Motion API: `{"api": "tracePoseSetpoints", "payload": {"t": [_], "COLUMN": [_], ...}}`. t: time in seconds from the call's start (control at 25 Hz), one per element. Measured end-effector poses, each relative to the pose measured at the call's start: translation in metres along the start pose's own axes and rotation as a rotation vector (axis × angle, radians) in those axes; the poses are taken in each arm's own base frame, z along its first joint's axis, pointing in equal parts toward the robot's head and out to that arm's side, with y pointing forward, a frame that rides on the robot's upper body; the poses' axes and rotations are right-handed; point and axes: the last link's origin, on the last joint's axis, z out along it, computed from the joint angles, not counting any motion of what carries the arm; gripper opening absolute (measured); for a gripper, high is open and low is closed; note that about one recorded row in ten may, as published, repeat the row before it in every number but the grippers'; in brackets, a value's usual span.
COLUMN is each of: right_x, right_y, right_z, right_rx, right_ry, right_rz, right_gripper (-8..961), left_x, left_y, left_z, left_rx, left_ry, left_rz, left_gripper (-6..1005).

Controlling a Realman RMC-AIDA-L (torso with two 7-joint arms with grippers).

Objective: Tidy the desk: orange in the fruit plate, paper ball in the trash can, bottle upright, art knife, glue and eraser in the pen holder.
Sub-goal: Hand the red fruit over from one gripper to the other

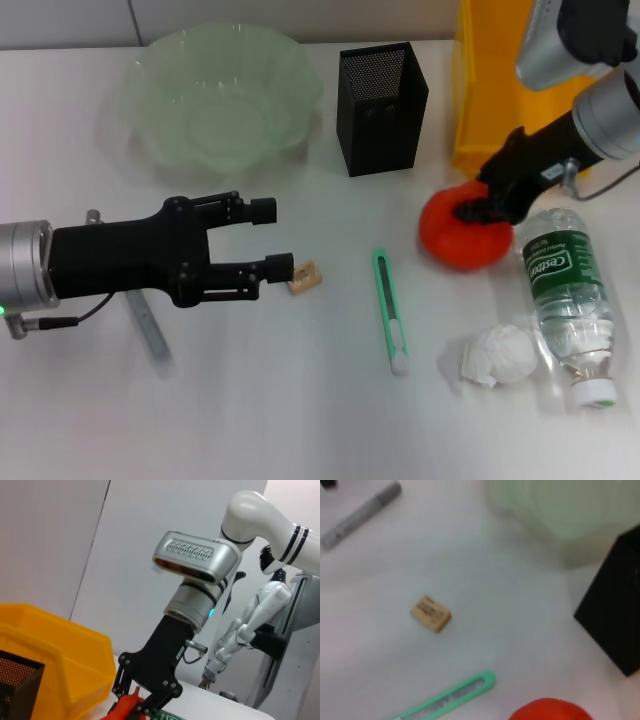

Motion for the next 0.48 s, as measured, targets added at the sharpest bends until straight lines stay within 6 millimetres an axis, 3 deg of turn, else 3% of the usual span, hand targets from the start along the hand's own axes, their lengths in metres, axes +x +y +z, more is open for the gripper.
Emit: {"api": "tracePoseSetpoints", "payload": {"t": [0.2,0.48], "right_x": [-0.011,-0.018], "right_y": [0.002,0.005], "right_z": [-0.016,-0.041], "right_rx": [-0.025,-0.088], "right_ry": [-0.147,-0.38], "right_rz": [-0.011,-0.039], "right_gripper": [201,158], "left_x": [0.0,0.002], "left_y": [-0.001,-0.006], "left_z": [-0.001,0.002], "left_rx": [0.011,0.06], "left_ry": [0.007,0.045], "left_rz": [0.007,0.017], "left_gripper": [797,796]}}
